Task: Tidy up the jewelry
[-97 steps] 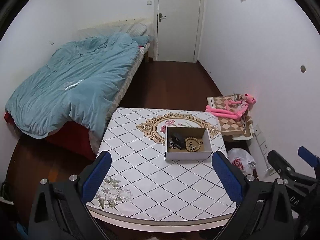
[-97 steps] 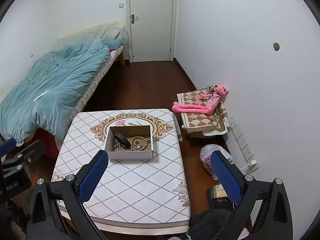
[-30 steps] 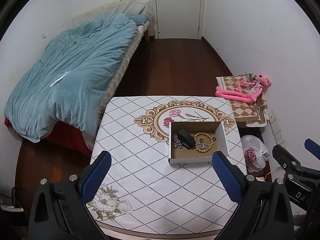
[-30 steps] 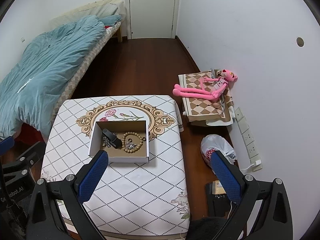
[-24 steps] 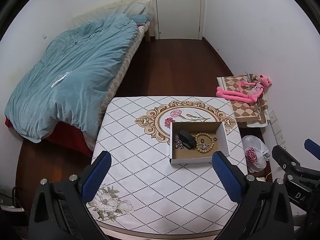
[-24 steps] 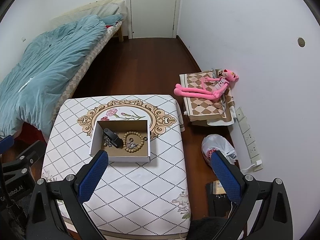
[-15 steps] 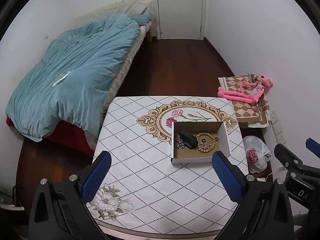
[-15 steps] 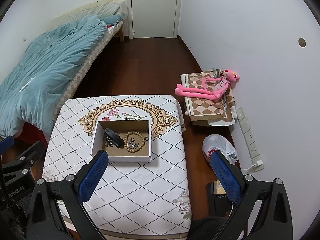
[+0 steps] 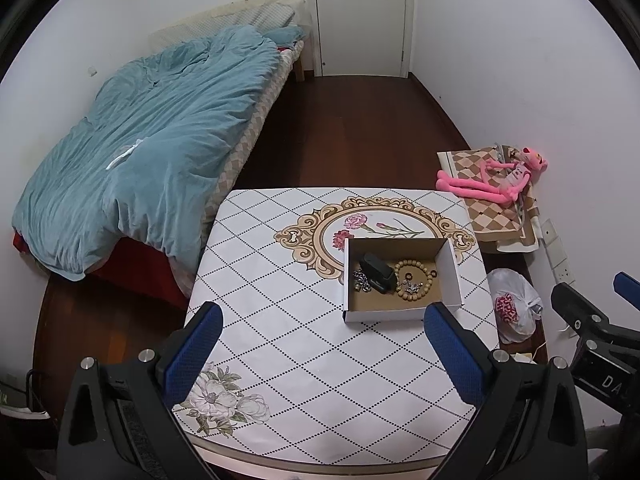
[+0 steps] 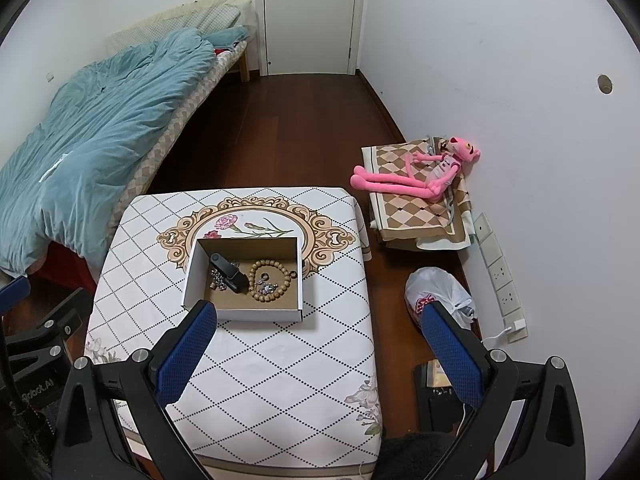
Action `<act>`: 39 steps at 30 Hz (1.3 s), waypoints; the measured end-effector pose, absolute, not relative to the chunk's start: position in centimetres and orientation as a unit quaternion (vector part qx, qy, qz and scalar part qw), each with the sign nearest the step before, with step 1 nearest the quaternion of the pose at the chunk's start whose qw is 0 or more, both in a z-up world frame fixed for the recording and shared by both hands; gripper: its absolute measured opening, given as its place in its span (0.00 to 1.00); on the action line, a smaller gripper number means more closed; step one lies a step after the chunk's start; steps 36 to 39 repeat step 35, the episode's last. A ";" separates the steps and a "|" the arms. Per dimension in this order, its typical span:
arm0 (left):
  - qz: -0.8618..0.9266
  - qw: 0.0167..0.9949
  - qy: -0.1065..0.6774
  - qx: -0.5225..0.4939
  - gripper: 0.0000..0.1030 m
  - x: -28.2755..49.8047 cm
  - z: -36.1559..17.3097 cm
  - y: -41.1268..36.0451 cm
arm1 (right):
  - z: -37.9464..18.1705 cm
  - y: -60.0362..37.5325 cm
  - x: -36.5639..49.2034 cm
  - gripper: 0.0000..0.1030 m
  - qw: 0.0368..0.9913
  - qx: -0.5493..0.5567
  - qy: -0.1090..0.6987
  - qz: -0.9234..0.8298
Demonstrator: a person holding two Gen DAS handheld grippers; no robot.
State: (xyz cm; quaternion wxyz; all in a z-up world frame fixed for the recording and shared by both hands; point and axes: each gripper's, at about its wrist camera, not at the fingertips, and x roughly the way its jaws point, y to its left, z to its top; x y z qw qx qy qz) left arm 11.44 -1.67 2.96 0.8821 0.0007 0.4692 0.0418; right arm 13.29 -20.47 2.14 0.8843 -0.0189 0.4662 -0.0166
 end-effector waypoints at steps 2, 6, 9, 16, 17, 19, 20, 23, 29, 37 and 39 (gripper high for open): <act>0.042 0.882 0.469 0.002 1.00 11.5 3.0 -1.7 | 2.1 -20.4 13.3 1.00 0.884 -0.019 0.467 -0.016; 0.042 0.882 0.469 0.002 1.00 11.5 3.0 -1.7 | 2.1 -20.5 13.2 1.00 0.884 -0.020 0.467 -0.015; 0.042 0.882 0.469 0.001 1.00 11.5 3.0 -1.7 | 2.2 -20.5 13.2 1.00 0.884 -0.019 0.468 -0.014; 0.042 0.884 0.466 0.001 1.00 11.5 3.2 -1.6 | 2.2 -20.4 13.1 1.00 0.884 -0.020 0.467 -0.012; 0.042 0.884 0.466 0.001 1.00 11.5 3.3 -1.6 | 2.2 -20.4 13.1 1.00 0.884 -0.019 0.467 -0.012; 0.041 0.884 0.466 0.001 1.00 11.5 3.3 -1.7 | 2.3 -20.4 13.1 1.00 0.884 -0.020 0.467 -0.011; 0.042 0.884 0.466 0.002 1.00 11.5 3.3 -1.7 | 2.3 -20.4 13.1 1.00 0.884 -0.020 0.467 -0.011; 0.042 0.884 0.466 0.000 1.00 11.5 3.3 -1.6 | 2.3 -20.3 13.1 1.00 0.884 -0.020 0.467 -0.011; 0.043 0.884 0.466 0.001 1.00 11.5 3.3 -1.6 | 2.3 -20.3 13.1 1.00 0.884 -0.019 0.467 -0.011; 0.043 0.887 0.460 -0.001 1.00 11.4 3.8 -1.8 | 2.3 -20.3 13.1 1.00 0.884 -0.020 0.467 -0.012; 0.043 0.887 0.460 -0.001 1.00 11.4 3.8 -1.8 | 2.3 -20.3 13.1 1.00 0.884 -0.020 0.467 -0.012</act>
